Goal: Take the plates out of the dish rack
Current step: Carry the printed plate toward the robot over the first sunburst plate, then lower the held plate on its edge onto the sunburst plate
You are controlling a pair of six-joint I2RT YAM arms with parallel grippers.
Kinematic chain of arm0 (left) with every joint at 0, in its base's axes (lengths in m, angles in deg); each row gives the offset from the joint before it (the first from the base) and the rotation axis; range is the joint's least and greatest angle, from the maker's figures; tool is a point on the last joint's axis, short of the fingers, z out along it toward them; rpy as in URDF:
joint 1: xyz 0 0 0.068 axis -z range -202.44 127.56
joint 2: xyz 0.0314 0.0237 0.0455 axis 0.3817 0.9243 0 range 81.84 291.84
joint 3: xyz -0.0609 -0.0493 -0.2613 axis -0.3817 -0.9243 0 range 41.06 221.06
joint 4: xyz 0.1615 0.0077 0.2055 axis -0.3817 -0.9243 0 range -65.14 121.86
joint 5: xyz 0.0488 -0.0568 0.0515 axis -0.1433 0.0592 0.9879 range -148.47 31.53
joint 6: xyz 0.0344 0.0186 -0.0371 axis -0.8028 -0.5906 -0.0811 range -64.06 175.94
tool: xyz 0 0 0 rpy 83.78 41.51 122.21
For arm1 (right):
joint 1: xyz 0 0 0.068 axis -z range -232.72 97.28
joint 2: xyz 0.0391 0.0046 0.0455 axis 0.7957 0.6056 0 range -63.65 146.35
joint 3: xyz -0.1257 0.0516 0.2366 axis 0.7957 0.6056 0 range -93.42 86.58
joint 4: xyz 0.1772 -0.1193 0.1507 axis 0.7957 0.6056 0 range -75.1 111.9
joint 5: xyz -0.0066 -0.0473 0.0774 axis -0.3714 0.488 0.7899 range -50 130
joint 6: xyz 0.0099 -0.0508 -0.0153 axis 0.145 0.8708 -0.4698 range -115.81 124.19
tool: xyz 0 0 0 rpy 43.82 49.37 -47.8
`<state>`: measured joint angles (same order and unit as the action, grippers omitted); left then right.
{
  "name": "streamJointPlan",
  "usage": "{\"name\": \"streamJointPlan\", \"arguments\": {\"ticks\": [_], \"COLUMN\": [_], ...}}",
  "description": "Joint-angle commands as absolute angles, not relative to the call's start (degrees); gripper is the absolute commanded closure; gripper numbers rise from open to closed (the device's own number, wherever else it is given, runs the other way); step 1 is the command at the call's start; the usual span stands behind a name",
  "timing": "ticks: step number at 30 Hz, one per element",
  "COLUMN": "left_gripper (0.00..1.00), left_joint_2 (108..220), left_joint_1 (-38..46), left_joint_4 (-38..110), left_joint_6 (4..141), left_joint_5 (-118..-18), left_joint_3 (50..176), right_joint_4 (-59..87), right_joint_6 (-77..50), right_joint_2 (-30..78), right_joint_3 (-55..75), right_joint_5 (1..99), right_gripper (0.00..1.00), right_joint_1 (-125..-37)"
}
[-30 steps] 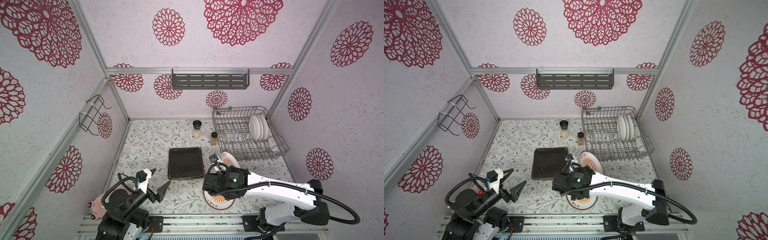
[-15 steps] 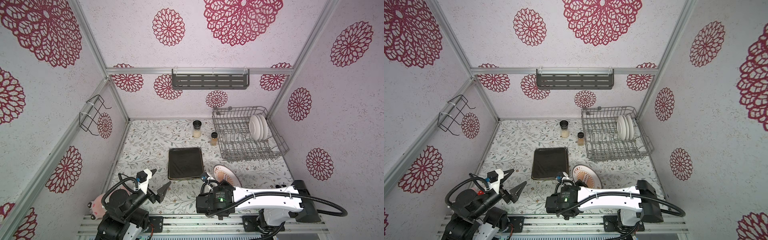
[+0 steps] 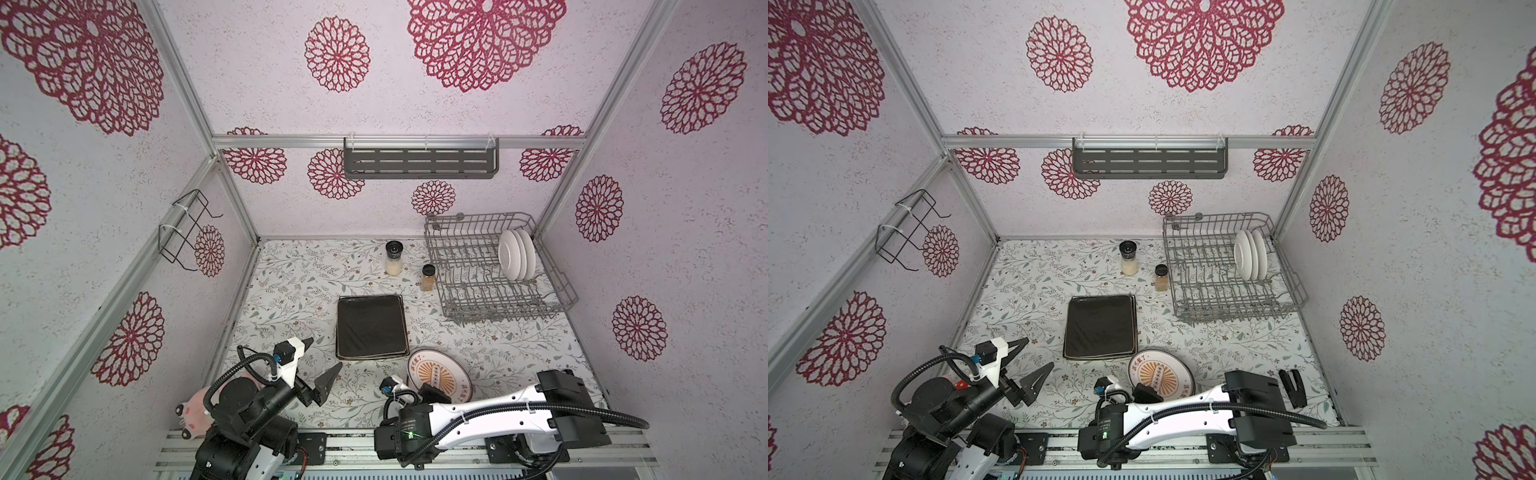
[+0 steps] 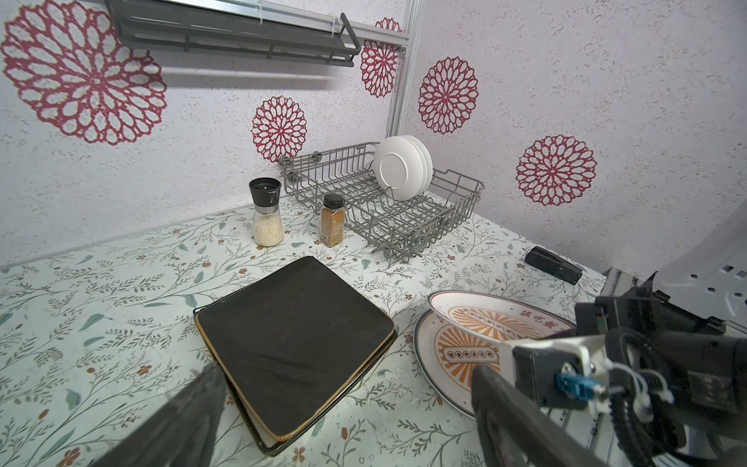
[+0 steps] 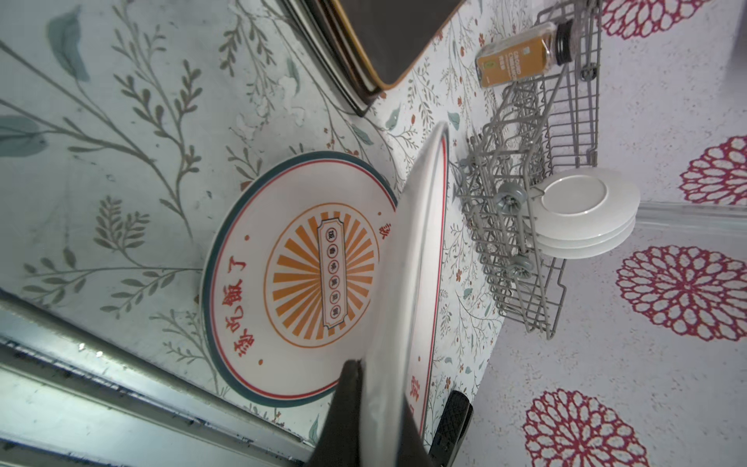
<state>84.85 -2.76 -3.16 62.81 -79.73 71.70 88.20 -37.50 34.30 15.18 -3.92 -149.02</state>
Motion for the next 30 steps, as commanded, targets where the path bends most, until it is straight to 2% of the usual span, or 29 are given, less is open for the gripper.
{"name": "streamJointPlan", "arguments": {"ticks": [1,14,25,30], "left_gripper": [0.03,0.03,0.03,0.03], "left_joint_2": [85.36,86.22,87.41,87.84], "left_joint_1": [-2.06,-2.01,-1.87,-1.92], "left_joint_4": [-3.21,-3.3,-3.3,-3.3], "left_joint_6": [61.43,61.3,61.3,61.3], "left_joint_5": [-79.74,-79.83,-79.74,-79.74], "left_joint_3": [71.47,71.52,71.57,71.56], "right_joint_4": [86.26,81.73,78.03,76.52], "right_joint_6": [-34.87,-34.41,-33.61,-33.13], "right_joint_2": [35.12,37.71,38.56,38.13], "right_joint_3": [16.06,21.0,24.06,25.26], "right_joint_5": [-7.57,-4.09,-2.54,-1.53], "right_gripper": [1.0,0.98,0.84,0.71], "right_joint_1": [-149.67,-149.93,-149.93,-149.93]}}
